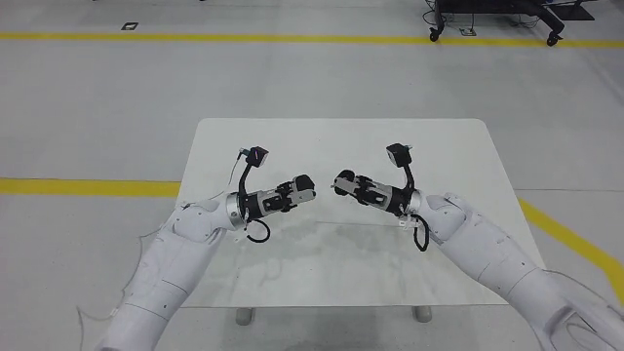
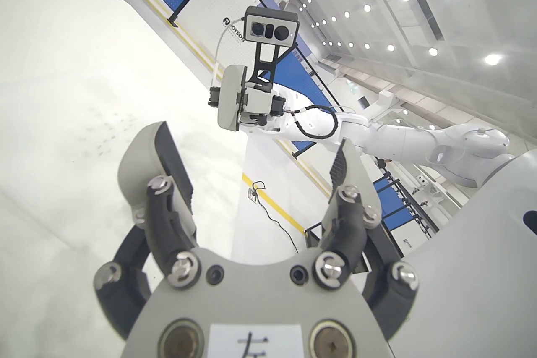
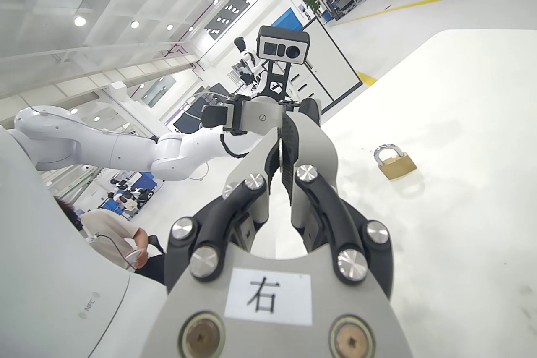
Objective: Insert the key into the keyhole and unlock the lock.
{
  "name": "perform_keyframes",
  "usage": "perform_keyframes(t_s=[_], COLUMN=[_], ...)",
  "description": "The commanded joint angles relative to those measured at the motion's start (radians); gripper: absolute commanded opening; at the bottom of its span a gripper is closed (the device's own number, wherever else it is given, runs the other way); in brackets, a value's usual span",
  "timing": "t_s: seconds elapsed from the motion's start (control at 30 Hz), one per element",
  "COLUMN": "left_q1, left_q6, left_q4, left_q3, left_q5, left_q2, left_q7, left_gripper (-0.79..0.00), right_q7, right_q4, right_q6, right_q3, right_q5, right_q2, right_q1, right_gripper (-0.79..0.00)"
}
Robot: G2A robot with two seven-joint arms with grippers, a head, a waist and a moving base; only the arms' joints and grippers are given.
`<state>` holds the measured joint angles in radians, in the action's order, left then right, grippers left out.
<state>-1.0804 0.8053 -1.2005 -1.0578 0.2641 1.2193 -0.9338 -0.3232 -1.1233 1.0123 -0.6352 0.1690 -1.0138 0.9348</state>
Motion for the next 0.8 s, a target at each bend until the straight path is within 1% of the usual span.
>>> perform_keyframes(t_s=[0.0,0.17,0.23,0.37,0.43,0.57,0.77], left_q1=[0.002,0.01,0.012,0.018,0.021,0.023,0.029], left_q6=[-0.001,-0.011,-0.015,-0.027,-0.036,-0.043,-0.06], left_q4=[0.001,0.004,0.004,0.008,0.01,0.012,0.018], left_q3=[0.006,0.024,0.03,0.041,0.045,0.052,0.064], left_q5=[0.002,-0.003,-0.003,-0.013,-0.021,-0.024,-0.032], left_q2=[0.0,0.002,0.002,0.003,0.003,0.003,0.004], left_q7=[-0.003,-0.001,-0.003,-0.002,0.005,0.013,0.025], left_gripper=[-0.394,-0.397,-0.425,-0.431,-0.446,-0.557,-0.576], right_q7=[-0.032,-0.118,-0.141,-0.2,-0.226,-0.275,-0.34], right_q4=[0.01,0.032,0.04,0.051,0.057,0.071,0.091], right_q6=[0.0,0.0,0.0,0.0,0.0,0.0,0.0], right_q3=[-0.002,-0.017,-0.027,-0.052,-0.066,-0.095,-0.138], right_q5=[0.02,0.074,0.085,0.112,0.122,0.135,0.149], right_q2=[-0.008,-0.035,-0.043,-0.061,-0.069,-0.085,-0.108], right_q1=[-0.002,-0.001,0.0,0.006,0.009,0.016,0.026], right_gripper=[-0.785,-0.785,-0.785,-0.785,-0.785,-0.785,-0.785])
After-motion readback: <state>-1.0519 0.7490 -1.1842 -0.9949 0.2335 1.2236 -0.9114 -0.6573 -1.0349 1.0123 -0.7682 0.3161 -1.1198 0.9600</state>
